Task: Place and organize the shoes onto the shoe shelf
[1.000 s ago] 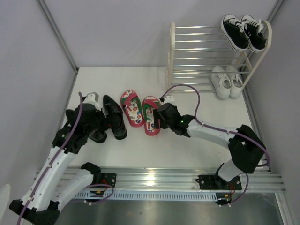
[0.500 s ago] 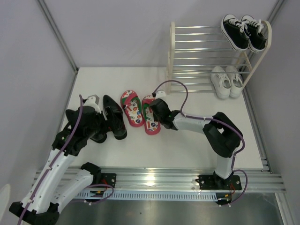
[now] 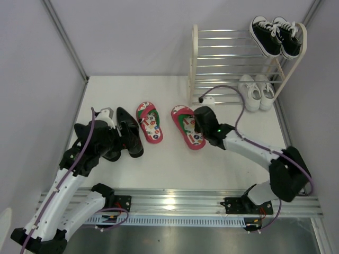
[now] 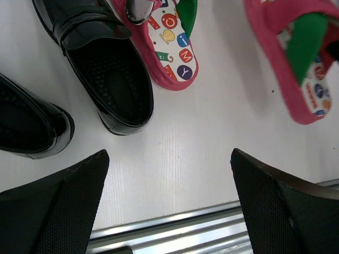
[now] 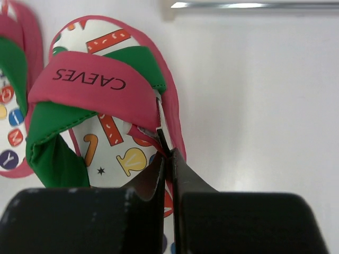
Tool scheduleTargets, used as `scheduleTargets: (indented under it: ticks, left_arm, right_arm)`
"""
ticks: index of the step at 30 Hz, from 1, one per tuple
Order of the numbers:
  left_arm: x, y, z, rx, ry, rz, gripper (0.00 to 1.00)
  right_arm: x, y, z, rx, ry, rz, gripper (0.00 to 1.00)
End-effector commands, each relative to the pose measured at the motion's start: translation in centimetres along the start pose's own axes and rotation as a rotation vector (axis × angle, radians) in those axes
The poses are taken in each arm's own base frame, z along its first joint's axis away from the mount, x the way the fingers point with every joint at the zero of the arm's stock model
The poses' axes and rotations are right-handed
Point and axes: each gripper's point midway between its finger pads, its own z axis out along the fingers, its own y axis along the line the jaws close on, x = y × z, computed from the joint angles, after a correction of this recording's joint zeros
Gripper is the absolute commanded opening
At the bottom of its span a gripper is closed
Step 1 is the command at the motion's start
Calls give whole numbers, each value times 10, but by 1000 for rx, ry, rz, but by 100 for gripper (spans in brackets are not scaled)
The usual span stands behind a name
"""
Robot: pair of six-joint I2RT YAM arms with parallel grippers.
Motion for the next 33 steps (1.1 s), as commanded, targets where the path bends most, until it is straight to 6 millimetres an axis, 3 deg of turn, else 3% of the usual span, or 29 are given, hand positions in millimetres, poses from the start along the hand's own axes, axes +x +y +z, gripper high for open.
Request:
scheduleTargets:
  ticks: [1, 3, 4, 6, 7, 14, 21, 26, 32, 33]
  left_arm:
    - [-7, -7, 4, 42, -19, 30, 99]
    - [-9, -7, 4, 37, -25, 36, 99]
    - [-11, -7, 4, 34, -30, 36, 99]
    - [-17, -7, 4, 30, -53, 38, 99]
    - [-19, -8, 4, 34, -60, 36, 99]
    - [-25, -13, 3, 53, -86, 21, 99]
    - [-27, -13, 4, 47, -93, 16, 99]
    - [-30, -8, 5, 20, -102, 25, 99]
    - [-34, -8, 5, 15, -115, 24, 99]
    - [-35, -8, 5, 12, -116, 27, 99]
  right_arm:
    - [-35, -47, -28, 85, -107, 125, 0]
    - [-32, -67, -33, 113, -110, 129, 0]
    - [-31, -87, -37, 139, -119, 149, 0]
    - [-34, -104, -42, 145, -128, 169, 0]
    - [-36, -123, -41, 181, -131, 195, 0]
    - [-55, -178, -32, 260, -173, 243, 0]
    - [-94, -195, -3, 226, -284, 251, 0]
    - [-98, -202, 33, 229, -285, 212, 0]
    - [-121, -210, 53, 208, -358, 214, 0]
    - [-118, -210, 61, 201, -340, 213, 0]
